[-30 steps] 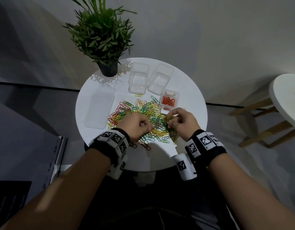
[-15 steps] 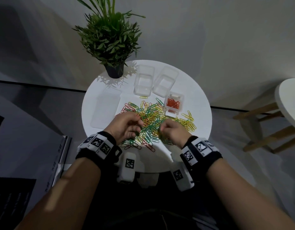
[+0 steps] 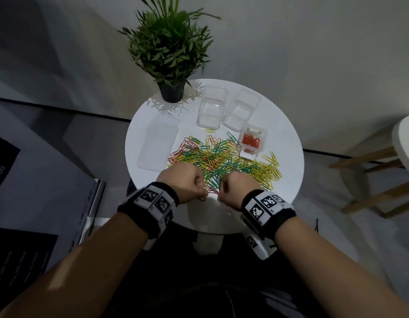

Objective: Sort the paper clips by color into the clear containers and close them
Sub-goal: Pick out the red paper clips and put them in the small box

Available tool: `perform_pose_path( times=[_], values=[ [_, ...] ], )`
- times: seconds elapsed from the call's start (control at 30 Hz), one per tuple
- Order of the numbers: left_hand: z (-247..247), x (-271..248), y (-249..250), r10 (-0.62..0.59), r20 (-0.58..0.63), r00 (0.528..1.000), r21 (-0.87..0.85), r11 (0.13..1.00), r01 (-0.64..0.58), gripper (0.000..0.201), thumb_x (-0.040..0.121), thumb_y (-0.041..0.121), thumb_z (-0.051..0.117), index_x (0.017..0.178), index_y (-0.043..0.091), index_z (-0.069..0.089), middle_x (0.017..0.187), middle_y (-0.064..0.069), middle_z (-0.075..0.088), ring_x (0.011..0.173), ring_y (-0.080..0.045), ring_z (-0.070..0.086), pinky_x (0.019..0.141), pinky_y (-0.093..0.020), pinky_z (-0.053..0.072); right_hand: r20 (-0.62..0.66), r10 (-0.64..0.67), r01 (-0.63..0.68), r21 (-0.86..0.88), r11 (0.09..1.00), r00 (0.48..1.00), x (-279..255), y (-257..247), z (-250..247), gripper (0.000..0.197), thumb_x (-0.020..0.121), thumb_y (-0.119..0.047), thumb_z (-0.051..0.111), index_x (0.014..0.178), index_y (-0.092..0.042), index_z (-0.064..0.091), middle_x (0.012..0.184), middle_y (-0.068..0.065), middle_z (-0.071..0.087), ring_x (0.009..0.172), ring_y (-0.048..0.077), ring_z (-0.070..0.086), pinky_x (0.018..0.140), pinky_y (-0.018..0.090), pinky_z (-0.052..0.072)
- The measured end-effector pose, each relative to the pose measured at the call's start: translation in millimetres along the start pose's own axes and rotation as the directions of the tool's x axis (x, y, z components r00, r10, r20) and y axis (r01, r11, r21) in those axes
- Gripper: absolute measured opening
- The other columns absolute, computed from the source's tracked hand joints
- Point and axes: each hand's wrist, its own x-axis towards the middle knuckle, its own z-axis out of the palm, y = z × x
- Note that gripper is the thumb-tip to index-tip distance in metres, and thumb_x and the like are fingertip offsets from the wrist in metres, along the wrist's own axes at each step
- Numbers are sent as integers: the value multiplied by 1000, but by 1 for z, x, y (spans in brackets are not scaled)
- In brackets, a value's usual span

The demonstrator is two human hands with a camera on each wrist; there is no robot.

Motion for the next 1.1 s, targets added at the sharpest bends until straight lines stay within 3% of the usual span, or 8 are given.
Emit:
perform_pose_path(
  times=[0.1,0.23,0.4,0.57,0.7,0.83,0.97,1.1],
  values=[
    [4,0,2,26,-35,999,134,991,-21,22,72,42,71,75,22,63,79,10,63,81,-13,57,57,-24,33,29,13,-15,86,996,1000,-1,4,0,12,82,-18,53,74,-14,59,76,5,65,73,23,59,67,28,51],
    [-3,3,-6,-44,-70,997,23,999,46,22,71,36,75,76,22,59,71,12,57,79,-13,54,58,-24,33,37,85,-92,342,935,996,-1,21,-8,17,80,-9,60,69,-19,52,68,-3,57,67,14,52,56,20,40],
    [-22,11,-28,-219,-254,942,-106,975,197,14,80,30,70,89,27,59,87,4,65,83,-21,61,68,-27,43,44,115,-113,694,711,992,1,32,-21,24,79,6,66,75,-16,56,69,2,57,63,14,54,65,27,47],
    [-31,30,-42,-305,-306,902,-129,952,278,34,85,36,68,117,28,61,111,-1,66,103,-25,61,82,-32,47,44,118,-109,767,633,992,13,25,-26,50,85,17,44,105,-24,65,64,-3,57,46,7,48,47,19,40],
    [-35,42,-43,-302,-296,906,-127,953,276,28,85,39,67,111,28,68,111,-1,67,103,-24,60,83,-31,46,53,164,-142,790,597,985,16,18,-33,43,86,17,38,86,-19,60,84,-2,61,52,10,47,44,18,36],
    [-42,52,-40,-294,-243,924,-59,956,289,19,82,37,72,98,27,74,101,0,70,95,-23,63,78,-29,49,28,175,-137,744,654,984,14,19,-38,31,91,8,36,84,-18,51,69,-1,47,48,9,42,37,13,33],
    [-38,54,-37,-252,-231,940,28,964,265,11,80,34,74,85,24,75,91,0,70,85,-23,63,69,-27,46,-54,124,-72,562,824,991,15,17,-36,15,96,-12,46,85,-22,51,77,-5,54,69,18,53,57,23,41],
    [-31,54,-30,-208,-239,948,49,973,226,9,84,30,69,80,22,70,87,-1,68,85,-26,63,65,-27,43,-53,-59,71,262,963,997,17,-6,-31,12,90,-28,61,99,-36,61,81,-13,61,71,11,59,62,19,41]
  ],
)
